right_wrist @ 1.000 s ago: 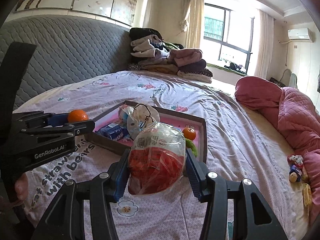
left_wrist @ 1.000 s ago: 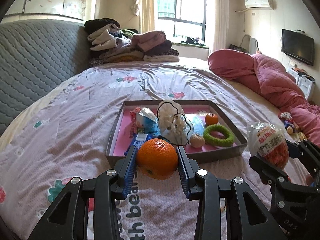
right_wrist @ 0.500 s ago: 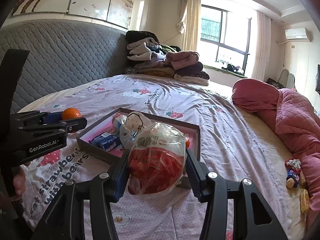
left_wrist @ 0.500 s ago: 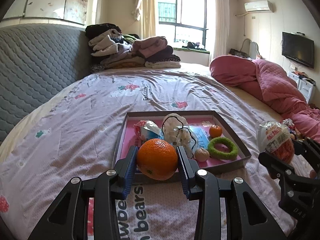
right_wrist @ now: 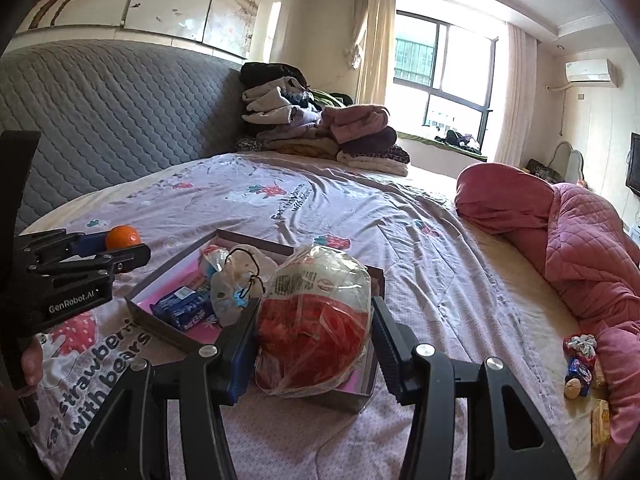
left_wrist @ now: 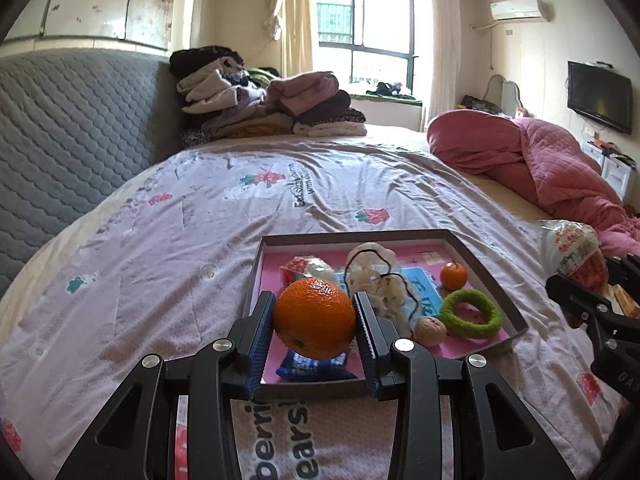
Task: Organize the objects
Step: 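Lift and carry the orange with the left tool while the right tool carries the wrapped item to the tray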
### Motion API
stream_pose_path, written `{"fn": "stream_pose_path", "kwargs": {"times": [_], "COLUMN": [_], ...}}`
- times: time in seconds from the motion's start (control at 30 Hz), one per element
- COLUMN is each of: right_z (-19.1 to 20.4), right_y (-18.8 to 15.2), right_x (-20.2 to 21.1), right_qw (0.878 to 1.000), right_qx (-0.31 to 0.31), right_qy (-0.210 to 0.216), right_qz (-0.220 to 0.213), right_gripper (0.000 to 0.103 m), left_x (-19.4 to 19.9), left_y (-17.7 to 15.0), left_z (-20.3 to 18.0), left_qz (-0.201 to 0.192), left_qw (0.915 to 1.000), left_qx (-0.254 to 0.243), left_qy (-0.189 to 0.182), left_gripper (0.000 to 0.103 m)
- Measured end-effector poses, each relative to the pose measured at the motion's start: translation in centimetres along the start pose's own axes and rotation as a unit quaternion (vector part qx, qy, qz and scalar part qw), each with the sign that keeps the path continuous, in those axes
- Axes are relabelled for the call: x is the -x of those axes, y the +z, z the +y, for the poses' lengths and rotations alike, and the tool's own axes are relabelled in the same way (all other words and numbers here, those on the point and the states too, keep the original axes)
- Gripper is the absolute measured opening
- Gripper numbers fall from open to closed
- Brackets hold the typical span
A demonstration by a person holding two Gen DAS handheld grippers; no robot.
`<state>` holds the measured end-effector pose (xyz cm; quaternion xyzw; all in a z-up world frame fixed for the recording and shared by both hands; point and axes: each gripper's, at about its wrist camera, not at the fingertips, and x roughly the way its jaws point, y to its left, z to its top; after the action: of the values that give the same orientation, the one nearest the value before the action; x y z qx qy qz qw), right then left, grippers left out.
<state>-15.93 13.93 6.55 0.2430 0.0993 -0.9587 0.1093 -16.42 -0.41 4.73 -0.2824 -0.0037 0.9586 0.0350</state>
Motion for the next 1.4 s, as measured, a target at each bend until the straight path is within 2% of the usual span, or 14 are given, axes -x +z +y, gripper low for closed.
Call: {"fn": "stream_pose_path", "kwargs": {"times": [0.53, 1.03, 1.4], "right_z": [-1.2, -0.3, -0.2], "right_y": [1.0, 0.4, -0.8], "right_x": [-3.8, -6.9, -8.6], "right_qw": [1.0, 0.999, 0.997], "right_qx": [0.002, 0.026, 0.021], "right_qy": [-0.009, 0.0, 0.002], "right_qz": [0.018, 0.048, 0.074], "right_gripper": [0.052, 0.052, 0.052], "left_x": [-4.0, -8.8, -9.9], "left_y": [2.0, 0.7, -0.1], "left_z": [1.9, 2.2, 2.3], "left_qz": [0.008, 0.043, 0.061], "left_qw": [0.9998, 0.999, 0.998], "left_qx": [0.02, 0.008, 0.008], "left_qy": [-0.001, 0.01, 0.012], "left_gripper": [0.04, 0.04, 0.04]}}
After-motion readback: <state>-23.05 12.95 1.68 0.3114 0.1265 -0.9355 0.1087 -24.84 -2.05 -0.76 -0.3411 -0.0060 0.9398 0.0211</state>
